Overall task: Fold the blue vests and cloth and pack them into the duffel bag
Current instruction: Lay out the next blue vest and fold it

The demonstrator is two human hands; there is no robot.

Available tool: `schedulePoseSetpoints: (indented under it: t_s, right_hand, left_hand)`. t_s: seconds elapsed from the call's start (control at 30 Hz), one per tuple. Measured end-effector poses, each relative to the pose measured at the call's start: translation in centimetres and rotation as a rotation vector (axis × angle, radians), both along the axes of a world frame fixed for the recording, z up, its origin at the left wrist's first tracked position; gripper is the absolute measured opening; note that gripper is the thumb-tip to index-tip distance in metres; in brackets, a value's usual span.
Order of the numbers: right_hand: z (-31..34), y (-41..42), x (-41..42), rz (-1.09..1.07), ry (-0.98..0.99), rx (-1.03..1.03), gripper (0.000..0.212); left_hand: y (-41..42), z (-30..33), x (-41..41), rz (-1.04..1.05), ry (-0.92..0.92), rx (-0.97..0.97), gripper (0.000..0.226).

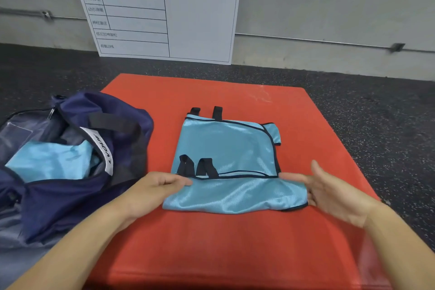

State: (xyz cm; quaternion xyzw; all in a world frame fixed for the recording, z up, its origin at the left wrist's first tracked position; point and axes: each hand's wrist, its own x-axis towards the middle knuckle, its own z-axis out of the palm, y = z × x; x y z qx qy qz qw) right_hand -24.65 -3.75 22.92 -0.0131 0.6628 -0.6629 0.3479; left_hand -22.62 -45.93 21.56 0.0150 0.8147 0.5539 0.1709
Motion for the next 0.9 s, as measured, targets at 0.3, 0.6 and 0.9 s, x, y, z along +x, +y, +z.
schedulePoseSetpoints:
  t_s: [0.3,0.6,0.9]
  right_hand:
    - [-1.6,-5.1,-0.5,-0.383,0.386,0.259,0.021]
    - [-2.5,-3.5,0.6,-0.213,0.367,0.269,0.054]
    - [-2.0,-2.7,6.5,-0.056,0.391,0.393,0.051]
  left_hand:
    - [1.0,-1.1,-0.9,0.100,0.165,0.001,0.029]
    - [0.0,-2.1,0.6,0.062,0.097,-0.020,0.050]
    - [-0.5,-2.6,7.2,-0.014,0.120,-0.018,0.049]
